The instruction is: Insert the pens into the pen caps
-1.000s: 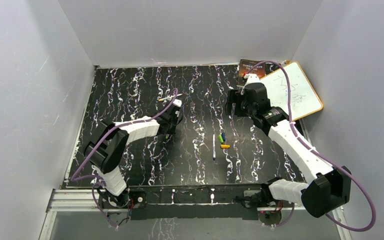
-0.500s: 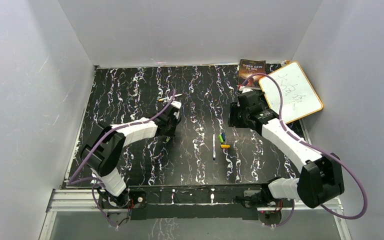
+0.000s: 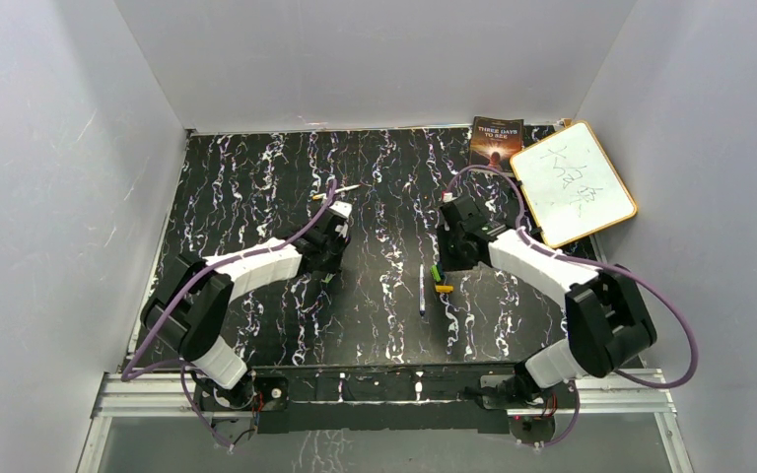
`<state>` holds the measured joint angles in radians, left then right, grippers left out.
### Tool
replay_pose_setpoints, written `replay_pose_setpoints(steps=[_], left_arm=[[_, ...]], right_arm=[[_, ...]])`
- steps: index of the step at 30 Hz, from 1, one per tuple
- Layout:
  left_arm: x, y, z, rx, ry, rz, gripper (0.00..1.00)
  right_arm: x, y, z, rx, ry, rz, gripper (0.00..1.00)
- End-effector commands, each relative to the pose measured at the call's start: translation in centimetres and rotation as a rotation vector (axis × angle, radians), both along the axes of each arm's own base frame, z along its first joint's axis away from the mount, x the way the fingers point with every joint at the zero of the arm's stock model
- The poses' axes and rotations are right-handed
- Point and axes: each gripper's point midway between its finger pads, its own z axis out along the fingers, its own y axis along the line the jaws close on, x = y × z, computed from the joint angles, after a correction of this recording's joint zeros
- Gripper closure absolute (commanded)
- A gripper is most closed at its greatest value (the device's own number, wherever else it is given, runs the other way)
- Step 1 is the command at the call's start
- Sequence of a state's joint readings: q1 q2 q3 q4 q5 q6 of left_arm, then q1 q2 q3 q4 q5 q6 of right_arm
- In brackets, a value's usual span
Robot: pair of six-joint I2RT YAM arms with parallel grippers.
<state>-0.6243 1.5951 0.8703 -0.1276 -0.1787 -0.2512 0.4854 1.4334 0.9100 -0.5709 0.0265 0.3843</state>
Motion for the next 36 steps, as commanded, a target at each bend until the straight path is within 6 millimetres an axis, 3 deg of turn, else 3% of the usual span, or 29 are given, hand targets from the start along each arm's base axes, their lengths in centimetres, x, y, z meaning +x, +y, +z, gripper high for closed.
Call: replay_pose_setpoints(steps=[1, 20, 27, 36], left_arm=[[-0.4, -0.1, 1.4, -0.028, -0.026, 0.003, 1.0], [-0.6, 0.0, 1.0, -0.018, -0.014, 0.0, 1.0], [-0.7, 0.0, 0.9, -0.017, -0.016, -0.004, 1.0], [-0.8, 0.0, 0.7, -0.015, -0.012, -0.005, 1.0]], right_arm=[[2.1, 1.2, 1.1, 0.002, -0.064, 0.017, 0.77], [3.4, 3.3, -1.4, 0.018, -0.029, 0.108, 0.72], [3.2, 2.9, -2.4, -0.012, -0.013, 0.105, 0.72], [2.4, 2.4, -3.5, -0.073, 0.0, 0.121, 0.64]])
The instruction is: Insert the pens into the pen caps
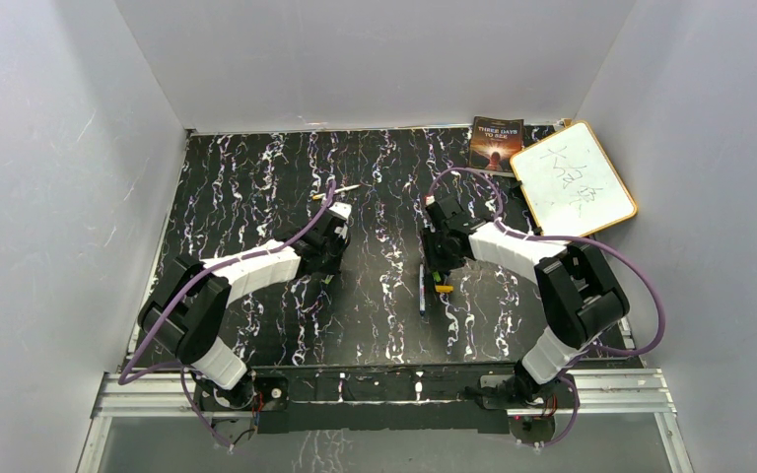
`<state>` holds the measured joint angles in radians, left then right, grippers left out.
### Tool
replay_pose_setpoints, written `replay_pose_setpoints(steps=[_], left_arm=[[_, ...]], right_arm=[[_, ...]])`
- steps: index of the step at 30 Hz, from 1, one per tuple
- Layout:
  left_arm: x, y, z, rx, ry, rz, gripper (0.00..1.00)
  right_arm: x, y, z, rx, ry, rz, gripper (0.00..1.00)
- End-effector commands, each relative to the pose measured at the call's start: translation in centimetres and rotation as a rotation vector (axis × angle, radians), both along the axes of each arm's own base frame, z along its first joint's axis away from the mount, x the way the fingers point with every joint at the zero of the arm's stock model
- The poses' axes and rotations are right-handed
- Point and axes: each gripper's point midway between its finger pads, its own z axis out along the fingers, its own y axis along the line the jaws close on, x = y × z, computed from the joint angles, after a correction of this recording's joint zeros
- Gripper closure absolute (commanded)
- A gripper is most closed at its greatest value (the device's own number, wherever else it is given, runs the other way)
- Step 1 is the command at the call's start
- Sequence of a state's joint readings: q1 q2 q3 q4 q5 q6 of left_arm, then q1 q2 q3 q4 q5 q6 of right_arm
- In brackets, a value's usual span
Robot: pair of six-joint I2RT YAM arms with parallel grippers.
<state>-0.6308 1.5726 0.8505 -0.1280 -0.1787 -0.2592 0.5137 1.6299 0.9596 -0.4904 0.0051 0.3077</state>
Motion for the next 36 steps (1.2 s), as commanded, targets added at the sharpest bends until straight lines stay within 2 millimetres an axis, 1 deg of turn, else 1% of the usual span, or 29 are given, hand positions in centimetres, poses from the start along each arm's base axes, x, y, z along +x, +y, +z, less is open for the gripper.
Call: replay_pose_setpoints(steps=[1, 6, 9, 12, 17, 20, 24, 26, 31, 34, 36], left_arm=[[-0.3, 0.0, 0.6, -0.009, -0.012, -0.005, 1.0], [-0.4, 0.0, 0.6, -0.008, -0.014, -0.006, 1.0], [-0.3, 0.0, 0.8, -0.008, -0.018, -0.004, 1.0], [-0.3, 0.0, 0.8, -0.008, -0.018, -0.005, 1.0], [-0.3, -0.1, 0.9, -0.01, -0.019, -0.004, 1.0], [-0.4, 0.0, 0.9, -0.01, -0.021, -0.002, 1.0], [-0.5, 0.1, 1.1, -0.015, -0.024, 0.001, 1.0], [-0.5, 0.1, 1.2, -0.019, -0.026, 0.003, 1.0], [-0.7, -0.1, 1.7, -0.041, -0.032, -0.001, 1.0], [-0.8, -0.4, 2.2, -0.064, -0.04, -0.012, 1.0], [-0.9, -0.7, 2.6, -0.083, -0.048, -0.024, 1.0]], right_arm=[[0.9, 0.4, 0.2, -0.034, -0.052, 0.018, 0.63], [0.6, 0.4, -0.2, -0.077, -0.057, 0.027, 0.64], [0.4, 0.5, -0.2, -0.078, -0.055, 0.027, 0.67], [0.3, 0.5, -0.2, -0.076, -0.054, 0.025, 0.75], [0.0, 0.5, -0.3, -0.071, -0.056, 0.025, 0.81], [0.0, 0.5, -0.3, -0.07, -0.054, 0.023, 0.89], [0.0, 0.8, -0.1, -0.055, -0.058, 0.027, 0.96], [0.2, 1.0, 0.2, -0.046, -0.066, 0.023, 1.0], [0.9, 1.9, 1.9, 0.005, -0.104, 0.034, 1.0], [1.4, 2.6, 3.2, 0.045, -0.137, 0.037, 1.0], [1.9, 2.9, 4.5, 0.073, -0.181, 0.026, 1.0]])
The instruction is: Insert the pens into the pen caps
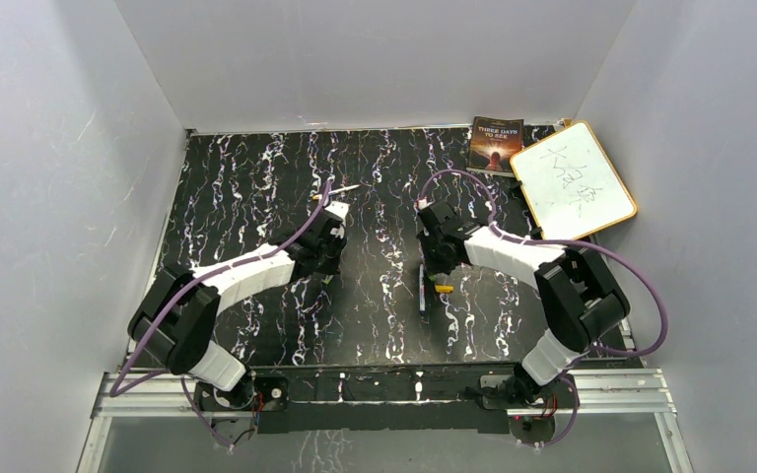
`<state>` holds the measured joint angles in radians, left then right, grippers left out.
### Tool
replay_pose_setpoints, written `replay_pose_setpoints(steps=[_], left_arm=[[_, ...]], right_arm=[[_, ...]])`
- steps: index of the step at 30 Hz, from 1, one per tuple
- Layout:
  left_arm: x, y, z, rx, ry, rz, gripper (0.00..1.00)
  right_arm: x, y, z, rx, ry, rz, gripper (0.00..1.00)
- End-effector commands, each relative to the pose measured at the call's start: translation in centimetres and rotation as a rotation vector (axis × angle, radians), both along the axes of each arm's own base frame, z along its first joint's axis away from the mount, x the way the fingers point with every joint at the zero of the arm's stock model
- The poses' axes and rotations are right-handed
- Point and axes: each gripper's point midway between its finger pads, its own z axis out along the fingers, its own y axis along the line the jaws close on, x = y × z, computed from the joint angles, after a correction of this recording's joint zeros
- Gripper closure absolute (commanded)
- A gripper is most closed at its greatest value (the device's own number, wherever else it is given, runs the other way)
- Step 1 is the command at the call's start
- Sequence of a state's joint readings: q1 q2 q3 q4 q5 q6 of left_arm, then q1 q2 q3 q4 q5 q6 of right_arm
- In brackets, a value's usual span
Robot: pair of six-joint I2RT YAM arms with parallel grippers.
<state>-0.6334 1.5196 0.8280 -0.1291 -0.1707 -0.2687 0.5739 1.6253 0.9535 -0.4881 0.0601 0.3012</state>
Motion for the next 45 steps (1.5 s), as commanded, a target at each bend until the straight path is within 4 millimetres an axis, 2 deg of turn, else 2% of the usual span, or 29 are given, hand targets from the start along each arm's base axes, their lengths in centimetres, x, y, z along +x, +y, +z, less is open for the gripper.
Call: replay_pose_setpoints(steps=[1, 7, 12, 20, 22, 25, 29, 35, 42, 45], left_arm=[[-0.6, -0.9, 1.7, -0.067, -0.031, -0.036, 1.0], [-1.3, -2.4, 2.8, -0.165, -0.051, -0.108, 1.0], [-1.4, -3.7, 3.5, -0.244, -0.071, -0.141, 1.0], [-1.4, -5.3, 8.9, -0.447, -0.244, -0.17, 1.0], [-1.4, -5.3, 9.9, -0.47, -0.28, -0.173, 1.0], [-1.4, -5.2, 9.9, -0.456, -0.284, -0.174, 1.0], [-2.3, -5.9, 11.2, -0.54, -0.322, -0.224, 1.0], [-3.1, -5.8, 15.1, -0.655, -0.438, -0.24, 1.0], [-4.3, -6.8, 19.3, -0.84, -0.493, -0.262, 1.0], [-4.3, -7.1, 19.9, -0.856, -0.479, -0.266, 1.0]], right_arm=[[2.9, 2.3, 5.4, 0.142, -0.183, -0.016, 1.0], [4.3, 3.9, 11.2, 0.319, -0.375, -0.014, 1.0], [4.8, 5.4, 15.0, 0.455, -0.463, -0.015, 1.0], [4.6, 8.2, 21.6, 0.733, -0.566, 0.015, 1.0], [4.6, 8.8, 22.1, 0.762, -0.563, 0.03, 1.0], [4.7, 9.1, 21.8, 0.768, -0.543, 0.034, 1.0], [4.4, 9.9, 22.5, 0.831, -0.534, 0.049, 1.0], [3.9, 10.4, 27.3, 1.01, -0.611, 0.052, 1.0], [3.6, 11.4, 31.2, 1.162, -0.663, 0.097, 1.0], [3.3, 11.5, 32.5, 1.204, -0.68, 0.111, 1.0]])
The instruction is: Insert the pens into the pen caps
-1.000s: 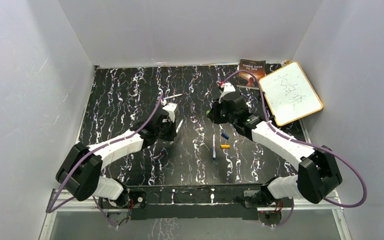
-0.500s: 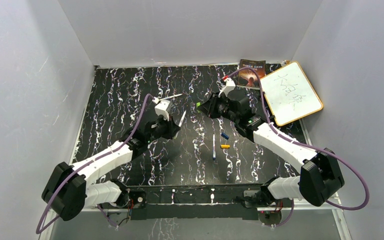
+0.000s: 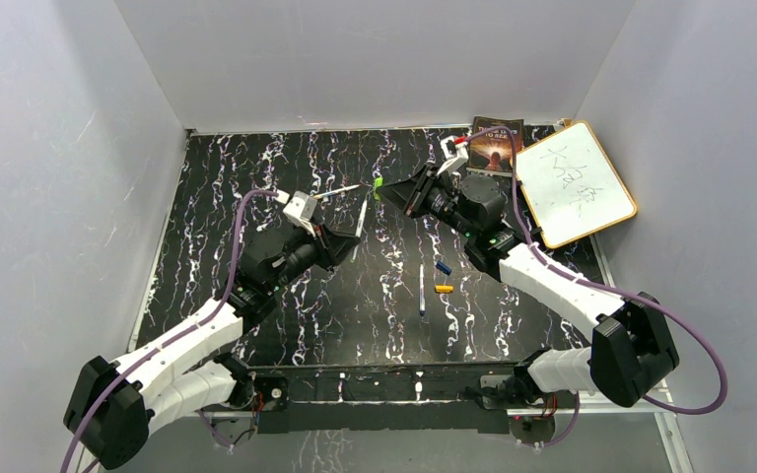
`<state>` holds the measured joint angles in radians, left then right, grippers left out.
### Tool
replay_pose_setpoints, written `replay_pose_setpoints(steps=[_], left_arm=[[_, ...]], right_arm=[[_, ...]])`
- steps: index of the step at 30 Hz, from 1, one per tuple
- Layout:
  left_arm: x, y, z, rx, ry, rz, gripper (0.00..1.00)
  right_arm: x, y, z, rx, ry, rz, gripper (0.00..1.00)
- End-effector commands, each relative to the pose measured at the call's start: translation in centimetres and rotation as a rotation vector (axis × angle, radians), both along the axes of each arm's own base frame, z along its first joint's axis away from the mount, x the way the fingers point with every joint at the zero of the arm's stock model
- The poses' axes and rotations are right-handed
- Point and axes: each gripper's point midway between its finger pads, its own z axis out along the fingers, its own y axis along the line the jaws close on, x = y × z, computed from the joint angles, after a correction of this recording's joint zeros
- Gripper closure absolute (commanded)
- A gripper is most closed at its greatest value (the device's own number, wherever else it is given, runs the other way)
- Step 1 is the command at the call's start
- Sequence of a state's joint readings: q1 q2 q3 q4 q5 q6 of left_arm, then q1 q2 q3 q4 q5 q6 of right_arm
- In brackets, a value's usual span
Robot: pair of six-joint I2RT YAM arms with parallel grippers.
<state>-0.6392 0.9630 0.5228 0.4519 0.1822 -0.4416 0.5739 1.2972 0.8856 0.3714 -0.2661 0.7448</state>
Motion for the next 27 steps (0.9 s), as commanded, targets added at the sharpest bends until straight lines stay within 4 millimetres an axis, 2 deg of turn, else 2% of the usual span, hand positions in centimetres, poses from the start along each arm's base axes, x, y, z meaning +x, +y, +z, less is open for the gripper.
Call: replay_pose_setpoints(steps=[1, 7, 12, 20, 27], left_arm=[[-0.7, -1.0, 2.8, -0.088, -0.027, -0.053, 1.0], [-1.0, -0.8, 3.8, -0.118, -0.05, -0.05, 1.0], [-1.2, -1.1, 4.9, -0.163, -0.064, -0.065, 1.0], [-1.4, -1.7, 5.3, -0.173, -0.063, -0.1, 1.0], [-1.7, -1.6, 6.0, -0.177, -0.075, -0.109, 1.0]], right_arm=[[-0.7, 0.3, 6.4, 0.145, -0.145, 0.035, 1.0], [-0.5, 0.3, 8.0, 0.146, -0.187, 0.036, 1.0], [-0.6, 0.7, 8.0, 0.171, -0.179, 0.063, 1.0], [-0.8, 0.9, 8.7, 0.185, -0.194, 0.079, 1.0], [-0.7, 0.8, 8.3, 0.178, -0.189, 0.072, 1.0]])
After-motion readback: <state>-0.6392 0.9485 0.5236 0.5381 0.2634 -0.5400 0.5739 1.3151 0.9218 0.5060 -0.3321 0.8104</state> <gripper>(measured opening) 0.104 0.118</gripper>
